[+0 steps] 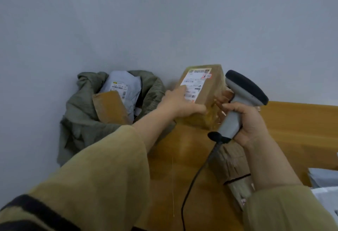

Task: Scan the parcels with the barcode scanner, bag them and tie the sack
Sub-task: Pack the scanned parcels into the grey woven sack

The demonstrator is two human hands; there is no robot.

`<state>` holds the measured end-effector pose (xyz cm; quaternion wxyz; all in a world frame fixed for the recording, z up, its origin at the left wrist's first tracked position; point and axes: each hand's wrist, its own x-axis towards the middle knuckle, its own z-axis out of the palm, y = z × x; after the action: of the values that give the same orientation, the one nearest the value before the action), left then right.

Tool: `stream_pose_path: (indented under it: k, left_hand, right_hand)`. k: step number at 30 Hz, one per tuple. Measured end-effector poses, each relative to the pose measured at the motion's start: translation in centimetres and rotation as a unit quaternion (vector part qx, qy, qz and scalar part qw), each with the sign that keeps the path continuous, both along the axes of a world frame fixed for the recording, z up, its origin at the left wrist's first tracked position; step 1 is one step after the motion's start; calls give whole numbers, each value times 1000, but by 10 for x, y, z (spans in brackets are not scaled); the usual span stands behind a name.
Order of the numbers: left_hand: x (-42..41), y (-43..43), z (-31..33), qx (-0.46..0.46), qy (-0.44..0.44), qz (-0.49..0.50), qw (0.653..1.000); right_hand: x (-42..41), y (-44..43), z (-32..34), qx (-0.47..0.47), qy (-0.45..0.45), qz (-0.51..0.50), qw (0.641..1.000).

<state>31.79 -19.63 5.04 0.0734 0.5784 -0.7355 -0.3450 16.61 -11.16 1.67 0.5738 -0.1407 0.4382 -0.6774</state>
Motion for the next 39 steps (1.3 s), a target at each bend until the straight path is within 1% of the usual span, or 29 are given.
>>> stream_pose_path:
  k: [2,3,4,5,6,7,9,10,12,14,18,20,22,24,26,28,30,32,33,35,36,37,39]
  left_hand:
    - [24,-10,30,-27,87,47,995]
    - [38,-15,40,-43,117,71,990]
    - [52,-22,47,-64,122,94,986]
    - [67,-28,52,-89,92,115,985]
    - [80,-34,54,-115,26,130,984]
    - [92,-39,54,-138,-59,133,980]
    - [112,-44,49,-168,-217,102,956]
    - [120,-46,45,-176,-276,75,942]
    - [133,-49,34,-189,-361,23,913]
    - [143,-54,27,-197,-400,-5,895]
    - [149,-66,27,-187,-408,-31,893]
    - [148,-69,28,-182,-412,-52,891]
    - [145,-72,27,-183,-415,-76,888]
    - [142,-74,25,-181,-412,-99,888]
    - [136,-79,21,-179,-394,-129,892]
    - [128,-83,15,-178,-364,-166,899]
    - [118,-87,7,-174,-338,-195,904]
    - [105,-91,-2,-162,-308,-191,918]
    - [96,-90,-6,-171,-288,-178,925]
    - [71,-81,-11,-241,-240,-158,927]
    - [56,-70,-13,-288,-199,-161,923]
    - [40,-54,-13,-327,-137,-173,919]
    - [8,-15,-17,-357,3,-211,910]
  right_hand:
    - [10,-10,11,-17,23,18,999]
    - [16,-14,13,-19,34,31,999]
    - [22,-19,13,-18,41,43,998]
    - [29,-24,12,-15,45,55,997]
    - [37,-29,10,-8,50,68,996]
    - [44,-35,8,4,57,79,995]
    - [60,-49,5,43,79,97,991]
    - [67,-56,3,68,94,105,988]
    - [80,-70,-3,116,115,119,979]
    - [91,-81,-16,159,85,144,973]
    - [114,-86,-45,230,-5,188,955]
    - [123,-87,-50,231,-14,192,954]
    - [127,-95,-43,205,-6,171,964]
    - [123,-103,-25,142,6,110,984]
    - [112,-107,-3,63,38,43,996]
    - [101,-98,14,5,62,4,998]
    - [93,-78,19,-17,91,-2,996]
    - [85,-55,10,-8,112,-18,994]
    - [82,-42,2,11,116,-40,992]
    - [75,-13,-13,76,122,-90,986]
    - [73,3,-19,114,114,-114,980]
    - [70,18,-27,148,100,-135,975]
    - [65,48,-41,192,71,-180,962]
